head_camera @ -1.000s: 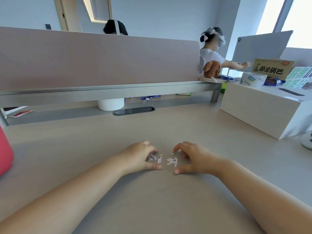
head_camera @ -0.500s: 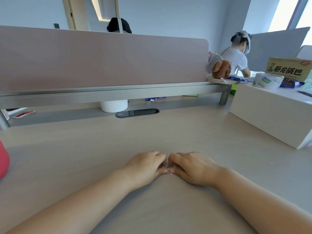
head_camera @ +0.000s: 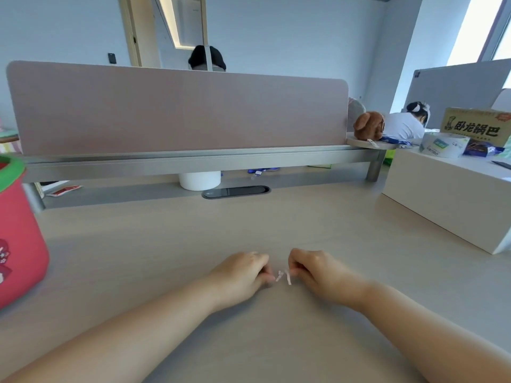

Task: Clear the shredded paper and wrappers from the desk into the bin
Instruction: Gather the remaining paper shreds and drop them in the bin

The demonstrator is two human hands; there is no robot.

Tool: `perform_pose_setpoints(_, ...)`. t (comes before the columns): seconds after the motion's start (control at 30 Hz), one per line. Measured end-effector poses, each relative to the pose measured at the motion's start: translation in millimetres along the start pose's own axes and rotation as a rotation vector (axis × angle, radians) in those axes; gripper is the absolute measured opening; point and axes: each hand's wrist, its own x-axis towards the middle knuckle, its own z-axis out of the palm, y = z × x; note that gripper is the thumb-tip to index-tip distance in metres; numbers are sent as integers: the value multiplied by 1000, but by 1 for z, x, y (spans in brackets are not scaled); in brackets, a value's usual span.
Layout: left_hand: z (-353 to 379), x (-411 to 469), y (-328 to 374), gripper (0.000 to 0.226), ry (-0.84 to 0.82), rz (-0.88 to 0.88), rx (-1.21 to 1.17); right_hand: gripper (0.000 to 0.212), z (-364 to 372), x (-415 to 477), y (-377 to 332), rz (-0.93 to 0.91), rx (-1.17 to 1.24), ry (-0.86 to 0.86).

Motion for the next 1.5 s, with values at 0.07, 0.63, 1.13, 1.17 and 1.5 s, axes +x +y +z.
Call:
perform_pose_setpoints(0.07, -15, -13, -6, 11, 83, -2, -75, 25, -8, 5, -10, -20, 110, 72)
perform_pose_setpoints(0.63, -249, -202, -71, 11, 893, -319, 212, 19, -51, 172, -284, -612, 481, 362)
perform_pose_setpoints(1.13, -274, -252, -133, 8, 593, -732, 253, 10, -6, 245, -345, -529, 257, 162)
perform_pose_setpoints(1.17, -273, -253, -133, 5, 638, -730, 248, 7, -5, 245, -345, -532, 271, 169)
perform_pose_setpoints(1.5, -255, -230, -122, 3, 891, -520, 215, 17, -3, 222, -321, -639, 407, 391)
